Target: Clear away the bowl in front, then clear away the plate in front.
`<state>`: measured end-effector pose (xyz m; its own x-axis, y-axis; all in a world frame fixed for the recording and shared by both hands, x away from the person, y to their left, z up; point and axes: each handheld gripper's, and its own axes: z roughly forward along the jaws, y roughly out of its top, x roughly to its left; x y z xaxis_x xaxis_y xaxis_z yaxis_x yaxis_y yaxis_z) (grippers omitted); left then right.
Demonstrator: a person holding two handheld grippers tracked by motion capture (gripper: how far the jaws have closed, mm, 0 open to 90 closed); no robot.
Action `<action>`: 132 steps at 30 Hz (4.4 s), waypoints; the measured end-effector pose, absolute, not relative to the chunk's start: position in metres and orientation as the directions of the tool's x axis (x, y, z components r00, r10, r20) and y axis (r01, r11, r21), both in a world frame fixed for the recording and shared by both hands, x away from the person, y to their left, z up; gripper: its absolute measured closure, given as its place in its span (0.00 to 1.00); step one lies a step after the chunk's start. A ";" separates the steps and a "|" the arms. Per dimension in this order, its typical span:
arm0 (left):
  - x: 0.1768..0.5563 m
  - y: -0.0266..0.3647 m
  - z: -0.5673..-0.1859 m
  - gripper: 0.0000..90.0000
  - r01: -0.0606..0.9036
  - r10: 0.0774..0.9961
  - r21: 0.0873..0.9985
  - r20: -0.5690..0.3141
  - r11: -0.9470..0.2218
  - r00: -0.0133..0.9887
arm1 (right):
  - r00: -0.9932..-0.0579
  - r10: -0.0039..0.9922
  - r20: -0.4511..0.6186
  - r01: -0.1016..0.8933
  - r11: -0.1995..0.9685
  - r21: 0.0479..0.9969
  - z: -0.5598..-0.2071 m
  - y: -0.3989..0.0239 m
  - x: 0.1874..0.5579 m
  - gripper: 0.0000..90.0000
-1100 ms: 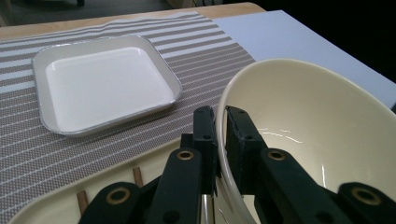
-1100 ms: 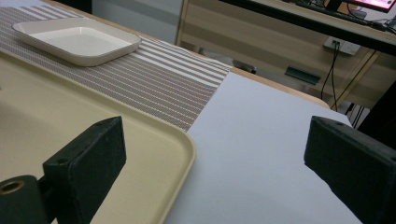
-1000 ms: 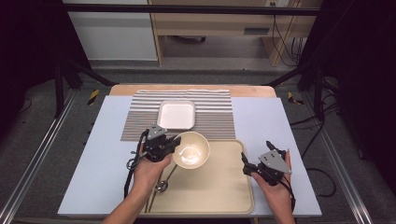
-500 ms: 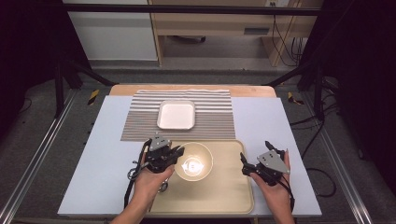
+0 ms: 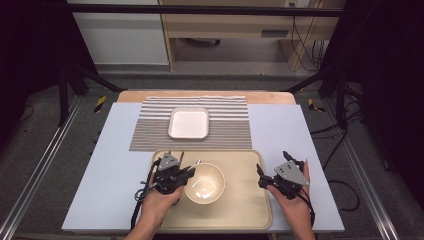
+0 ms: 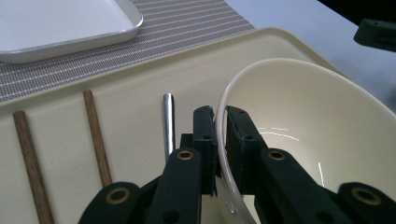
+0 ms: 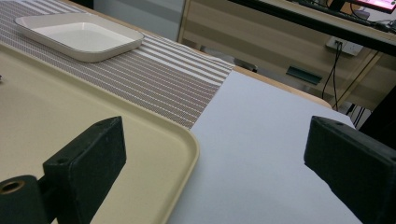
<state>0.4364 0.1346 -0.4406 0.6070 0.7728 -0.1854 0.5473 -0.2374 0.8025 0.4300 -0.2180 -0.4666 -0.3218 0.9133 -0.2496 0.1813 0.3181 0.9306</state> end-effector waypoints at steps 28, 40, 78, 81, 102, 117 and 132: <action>0.437 0.139 -0.451 0.91 0.586 0.758 0.772 -0.222 -0.248 0.613 | -0.320 0.913 -0.254 0.183 0.322 0.929 -0.467 -0.219 0.431 0.06; 0.439 0.139 -0.453 0.91 0.544 0.742 0.786 -0.172 -0.294 0.648 | -0.321 0.912 -0.256 0.181 0.324 0.929 -0.467 -0.219 0.430 0.06; 0.517 0.162 -0.394 0.08 0.326 0.811 0.895 0.063 -0.304 0.582 | -0.309 0.916 -0.256 0.184 0.322 0.929 -0.468 -0.223 0.432 0.06; 0.532 0.167 -0.395 0.08 0.341 0.825 0.893 0.058 -0.295 0.561 | -0.307 0.917 -0.256 0.182 0.321 0.929 -0.468 -0.223 0.431 0.06; 0.606 0.175 -0.405 0.11 0.381 0.903 0.901 0.027 -0.208 0.429 | -0.309 0.921 -0.236 0.185 0.302 0.935 -0.470 -0.226 0.433 0.05; 0.623 0.185 -0.425 0.15 0.463 0.940 0.867 0.020 -0.186 0.340 | -0.312 0.913 -0.263 0.175 0.328 0.928 -0.468 -0.219 0.429 0.06; 0.619 0.188 -0.452 0.39 0.535 0.948 0.835 -0.053 -0.130 0.313 | -0.309 0.913 -0.266 0.180 0.331 0.926 -0.469 -0.219 0.430 0.06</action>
